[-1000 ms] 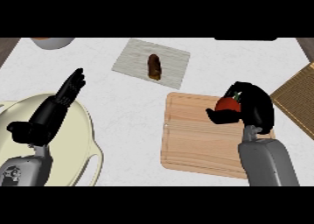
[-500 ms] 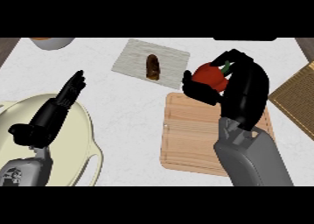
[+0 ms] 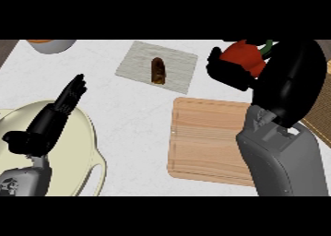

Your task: Pick the bell pepper from the cutting board and place it in the basket

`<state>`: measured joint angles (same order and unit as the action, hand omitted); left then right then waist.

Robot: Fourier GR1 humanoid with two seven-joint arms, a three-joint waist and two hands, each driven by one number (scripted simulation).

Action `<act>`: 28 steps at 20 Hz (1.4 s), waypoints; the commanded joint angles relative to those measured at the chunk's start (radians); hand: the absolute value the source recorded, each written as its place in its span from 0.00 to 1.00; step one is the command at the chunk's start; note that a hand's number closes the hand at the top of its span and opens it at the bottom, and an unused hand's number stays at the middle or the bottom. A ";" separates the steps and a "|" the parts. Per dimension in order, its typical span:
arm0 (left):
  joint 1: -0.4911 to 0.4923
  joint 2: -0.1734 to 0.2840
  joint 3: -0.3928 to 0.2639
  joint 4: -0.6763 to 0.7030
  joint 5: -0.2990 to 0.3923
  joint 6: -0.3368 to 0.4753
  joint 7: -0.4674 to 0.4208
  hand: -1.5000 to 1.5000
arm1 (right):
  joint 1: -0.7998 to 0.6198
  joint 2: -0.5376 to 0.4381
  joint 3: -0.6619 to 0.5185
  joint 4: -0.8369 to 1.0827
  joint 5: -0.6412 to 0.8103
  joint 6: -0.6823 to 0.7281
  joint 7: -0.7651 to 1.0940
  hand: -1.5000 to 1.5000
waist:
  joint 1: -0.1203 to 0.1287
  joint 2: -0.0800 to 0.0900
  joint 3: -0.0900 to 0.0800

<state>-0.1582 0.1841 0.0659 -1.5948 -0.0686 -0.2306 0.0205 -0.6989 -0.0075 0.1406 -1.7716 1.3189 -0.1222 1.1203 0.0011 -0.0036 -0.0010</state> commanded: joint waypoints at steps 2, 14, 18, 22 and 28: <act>0.001 -0.024 -0.013 0.054 -0.025 0.015 -0.061 0.50 | -0.076 -0.066 -0.166 0.042 -0.035 0.070 0.030 1.00 | -0.004 0.004 0.001; -0.054 -0.017 -0.008 0.017 -0.009 0.004 0.023 0.50 | -0.227 -0.265 -0.459 0.285 -0.023 -0.089 -0.091 1.00 | 0.002 0.006 0.001; 0.018 -0.021 -0.015 -0.018 -0.035 0.018 -0.012 0.50 | -0.211 -0.335 -0.517 0.342 -0.042 -0.109 -0.131 1.00 | 0.003 0.004 0.001; -0.031 -0.032 -0.003 0.026 -0.027 0.026 -0.003 0.50 | -0.116 -0.349 -0.549 0.340 -0.099 -0.154 -0.175 1.00 | -0.003 0.004 0.001; -0.044 -0.019 0.005 -0.013 -0.015 0.013 0.049 0.50 | -0.013 -0.416 -0.629 0.389 -0.272 -0.151 -0.306 1.00 | -0.004 0.003 0.002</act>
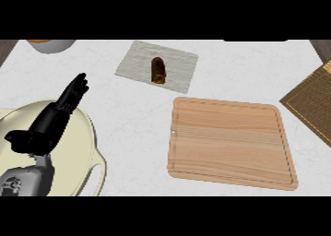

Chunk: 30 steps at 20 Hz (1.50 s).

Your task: Pick the bell pepper from the cutting board and place it in the basket

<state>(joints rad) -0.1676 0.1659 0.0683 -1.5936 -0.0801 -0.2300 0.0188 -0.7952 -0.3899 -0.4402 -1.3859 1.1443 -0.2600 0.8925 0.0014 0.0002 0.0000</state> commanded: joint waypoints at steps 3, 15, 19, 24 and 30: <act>-0.075 0.041 0.059 0.051 0.048 -0.036 0.028 0.50 | 0.111 -0.058 -0.068 0.033 -0.132 -0.062 -0.121 1.00 | -0.004 0.000 0.000; 0.009 0.009 0.009 -0.051 0.006 -0.018 0.040 0.50 | 0.233 -0.109 -0.132 0.192 -0.176 -0.410 -0.331 1.00 | 0.003 0.001 0.001; -0.001 0.007 0.016 -0.010 0.008 -0.028 0.013 0.50 | 0.193 -0.125 -0.103 0.267 -0.251 -0.440 -0.375 0.00 | 0.004 0.001 0.000; 0.038 -0.042 -0.034 -0.058 -0.044 0.021 0.010 0.50 | 0.213 -0.195 -0.097 0.281 -0.312 -0.395 -0.433 0.00 | 0.003 0.000 0.000; -0.021 0.000 0.011 -0.020 -0.005 -0.017 0.041 0.50 | 0.133 -0.232 -0.125 0.283 -0.428 -0.411 -0.491 0.00 | 0.001 -0.001 0.000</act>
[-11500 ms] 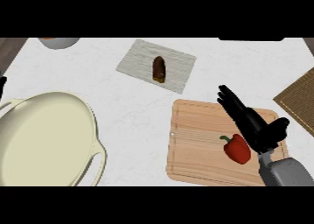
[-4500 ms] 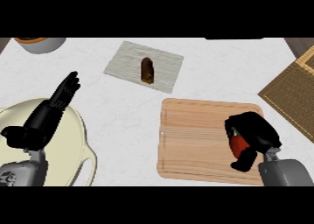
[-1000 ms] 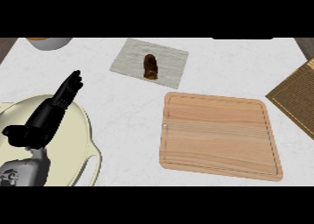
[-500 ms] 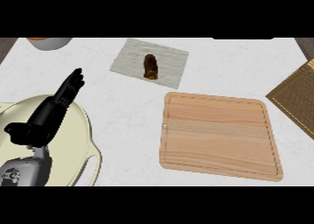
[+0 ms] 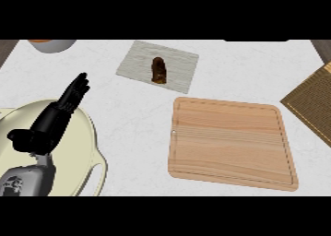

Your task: Pick the bell pepper from the cutting board and place it in the basket

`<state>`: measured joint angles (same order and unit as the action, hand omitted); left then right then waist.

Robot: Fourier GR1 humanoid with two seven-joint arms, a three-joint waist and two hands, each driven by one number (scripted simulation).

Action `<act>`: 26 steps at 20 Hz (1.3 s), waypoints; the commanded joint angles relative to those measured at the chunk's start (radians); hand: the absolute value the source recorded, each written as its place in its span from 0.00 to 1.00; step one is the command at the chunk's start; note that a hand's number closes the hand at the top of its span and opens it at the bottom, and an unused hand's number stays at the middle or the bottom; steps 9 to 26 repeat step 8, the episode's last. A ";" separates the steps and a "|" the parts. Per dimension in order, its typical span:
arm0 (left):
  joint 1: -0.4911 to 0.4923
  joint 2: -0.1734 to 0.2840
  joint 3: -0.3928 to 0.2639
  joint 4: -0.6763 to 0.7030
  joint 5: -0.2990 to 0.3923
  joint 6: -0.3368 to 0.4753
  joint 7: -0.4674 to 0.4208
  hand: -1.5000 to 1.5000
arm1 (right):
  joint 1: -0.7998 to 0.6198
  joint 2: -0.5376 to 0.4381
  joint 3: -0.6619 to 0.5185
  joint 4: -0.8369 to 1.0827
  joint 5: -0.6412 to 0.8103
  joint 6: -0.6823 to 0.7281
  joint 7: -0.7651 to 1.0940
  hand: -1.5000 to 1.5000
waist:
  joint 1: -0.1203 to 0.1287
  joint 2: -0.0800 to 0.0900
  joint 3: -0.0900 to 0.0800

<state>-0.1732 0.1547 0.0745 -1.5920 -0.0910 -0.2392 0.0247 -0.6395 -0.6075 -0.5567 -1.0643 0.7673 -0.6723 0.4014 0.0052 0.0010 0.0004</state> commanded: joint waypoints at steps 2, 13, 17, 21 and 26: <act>0.015 0.014 0.013 -0.044 0.013 -0.010 0.025 0.50 | -0.012 -0.036 -0.051 -0.033 -0.113 -0.002 -0.022 0.00 | -0.001 -0.002 0.000; -0.016 0.026 0.031 -0.042 0.042 -0.028 0.076 0.50 | 0.048 -0.062 -0.140 -0.187 -0.231 0.080 0.117 0.00 | -0.013 -0.005 0.000; -0.016 0.026 0.031 -0.042 0.042 -0.028 0.076 0.50 | 0.048 -0.062 -0.140 -0.187 -0.231 0.080 0.117 0.00 | -0.013 -0.005 0.000; -0.016 0.026 0.031 -0.042 0.042 -0.028 0.076 0.50 | 0.048 -0.062 -0.140 -0.187 -0.231 0.080 0.117 0.00 | -0.013 -0.005 0.000; -0.016 0.026 0.031 -0.042 0.042 -0.028 0.076 0.50 | 0.048 -0.062 -0.140 -0.187 -0.231 0.080 0.117 0.00 | -0.013 -0.005 0.000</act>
